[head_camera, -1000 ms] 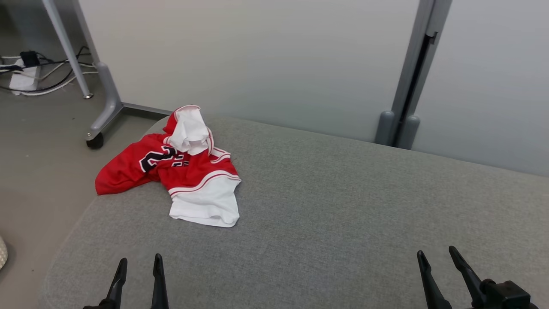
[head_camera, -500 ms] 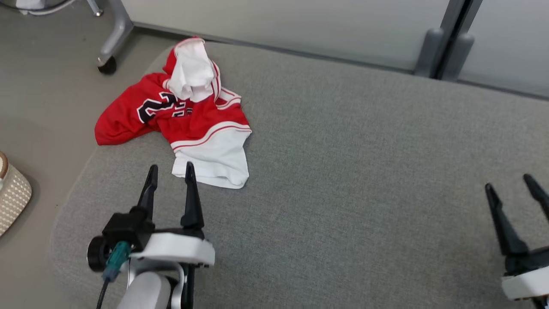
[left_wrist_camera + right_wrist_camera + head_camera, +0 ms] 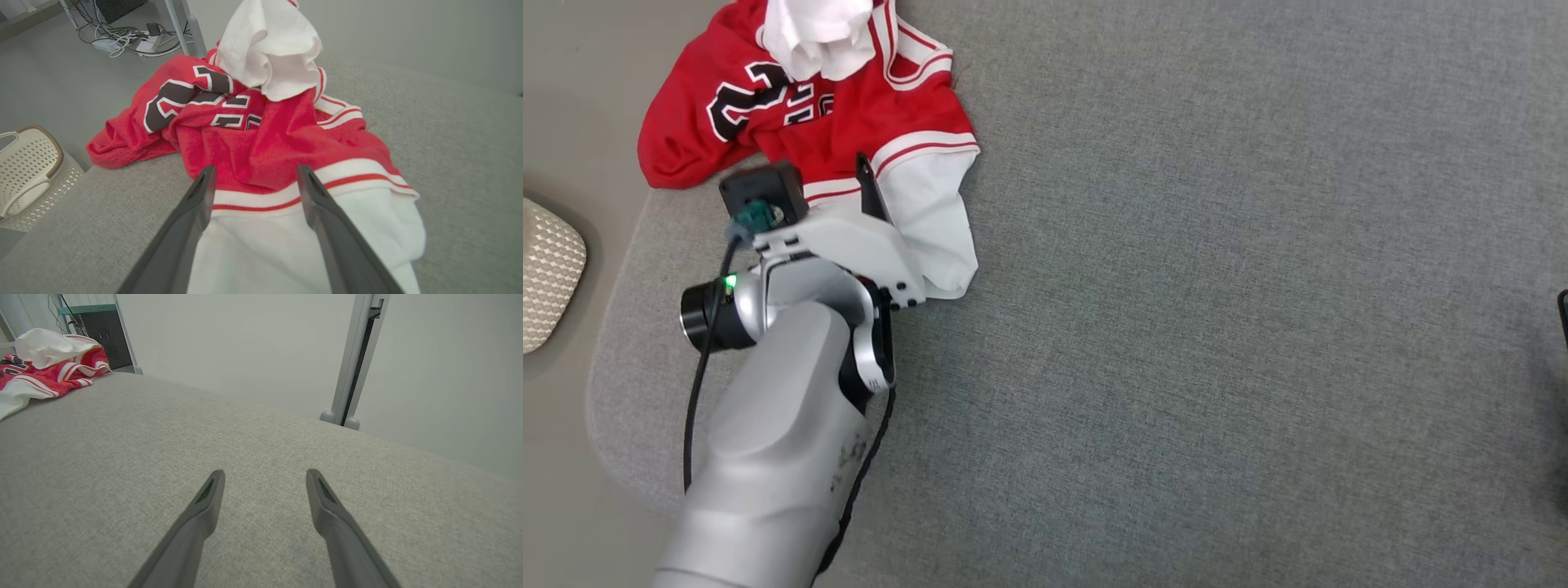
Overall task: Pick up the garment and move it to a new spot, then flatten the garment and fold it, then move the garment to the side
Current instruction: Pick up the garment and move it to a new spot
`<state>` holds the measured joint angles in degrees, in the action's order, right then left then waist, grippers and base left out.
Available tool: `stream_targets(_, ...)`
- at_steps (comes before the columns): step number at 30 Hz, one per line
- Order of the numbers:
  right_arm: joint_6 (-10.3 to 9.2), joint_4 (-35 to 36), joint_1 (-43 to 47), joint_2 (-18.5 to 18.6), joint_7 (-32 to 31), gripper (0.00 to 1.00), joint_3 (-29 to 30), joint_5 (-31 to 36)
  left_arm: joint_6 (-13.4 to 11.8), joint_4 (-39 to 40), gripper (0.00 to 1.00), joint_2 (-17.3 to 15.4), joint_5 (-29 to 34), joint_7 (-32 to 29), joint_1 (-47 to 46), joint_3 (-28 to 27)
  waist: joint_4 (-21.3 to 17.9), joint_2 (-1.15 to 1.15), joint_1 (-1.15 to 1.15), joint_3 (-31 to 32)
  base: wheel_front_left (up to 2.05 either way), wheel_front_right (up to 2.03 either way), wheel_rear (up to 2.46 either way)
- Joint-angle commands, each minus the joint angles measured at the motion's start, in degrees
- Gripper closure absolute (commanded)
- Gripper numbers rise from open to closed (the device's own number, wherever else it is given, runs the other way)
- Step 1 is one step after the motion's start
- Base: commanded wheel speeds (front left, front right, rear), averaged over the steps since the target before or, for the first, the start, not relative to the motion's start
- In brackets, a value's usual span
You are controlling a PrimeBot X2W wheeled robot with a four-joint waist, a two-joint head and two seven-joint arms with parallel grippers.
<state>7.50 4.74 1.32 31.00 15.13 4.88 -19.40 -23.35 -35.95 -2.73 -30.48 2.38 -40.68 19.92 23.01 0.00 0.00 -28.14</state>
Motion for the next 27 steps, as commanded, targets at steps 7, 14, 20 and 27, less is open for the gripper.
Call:
stream_targets(7,-0.01,0.7,0.3,-0.5,0.0,0.00,-0.1,-1.3,0.7,-9.2,0.00,-0.3,-2.8,-6.1,-5.0,0.9,-0.7,0.00,0.00,0.2,0.00,0.00,0.00)
stream_targets(14,-0.01,-0.5,0.3,-1.0,0.0,0.00,-0.5,-1.6,4.2,-13.2,1.00,-0.3,-6.2,-8.3,-4.1,1.5,-1.0,0.00,0.00,2.3,0.00,0.00,0.00)
stream_targets(20,-0.01,-2.2,0.1,-3.9,0.0,0.00,-1.2,-0.7,7.4,-12.0,1.00,-0.6,-8.9,-2.9,-2.5,-1.0,-1.8,0.00,0.00,7.6,0.00,0.00,0.00)
stream_targets(27,-0.01,-5.8,0.8,-10.9,0.0,0.00,-4.0,1.3,11.8,-7.4,1.00,-1.9,-8.6,1.5,2.0,0.1,-6.1,0.00,0.00,18.0,0.00,0.00,0.00)
